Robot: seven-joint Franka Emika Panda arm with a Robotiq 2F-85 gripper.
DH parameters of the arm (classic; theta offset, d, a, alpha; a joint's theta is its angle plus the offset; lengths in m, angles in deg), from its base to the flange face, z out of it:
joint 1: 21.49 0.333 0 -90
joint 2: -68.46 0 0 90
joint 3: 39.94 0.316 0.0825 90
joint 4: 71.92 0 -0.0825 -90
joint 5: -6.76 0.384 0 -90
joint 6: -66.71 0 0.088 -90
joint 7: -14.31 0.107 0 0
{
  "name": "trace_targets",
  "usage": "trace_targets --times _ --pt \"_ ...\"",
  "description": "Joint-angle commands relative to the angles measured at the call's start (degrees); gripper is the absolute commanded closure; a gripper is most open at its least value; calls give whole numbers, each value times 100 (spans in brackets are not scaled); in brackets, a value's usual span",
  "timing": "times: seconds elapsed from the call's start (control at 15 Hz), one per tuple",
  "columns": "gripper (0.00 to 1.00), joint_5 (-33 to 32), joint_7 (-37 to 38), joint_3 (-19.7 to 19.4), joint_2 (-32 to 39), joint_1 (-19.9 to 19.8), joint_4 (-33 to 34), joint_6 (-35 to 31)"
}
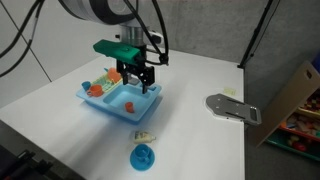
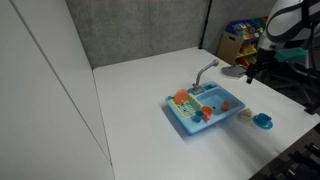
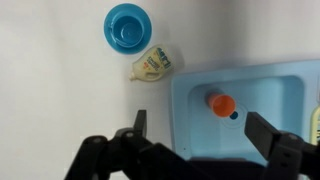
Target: Remove the white bottle from the sink and drop it on the table
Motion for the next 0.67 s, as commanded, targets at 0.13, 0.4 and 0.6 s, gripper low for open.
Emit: trace_targets --times 0.13,0.4,0.6 --pt "0 -269 -26 20 -847 130 -563 291" --pt "0 -158 2 23 -714 134 -455 278" --pt "0 -159 2 23 -718 134 -467 280"
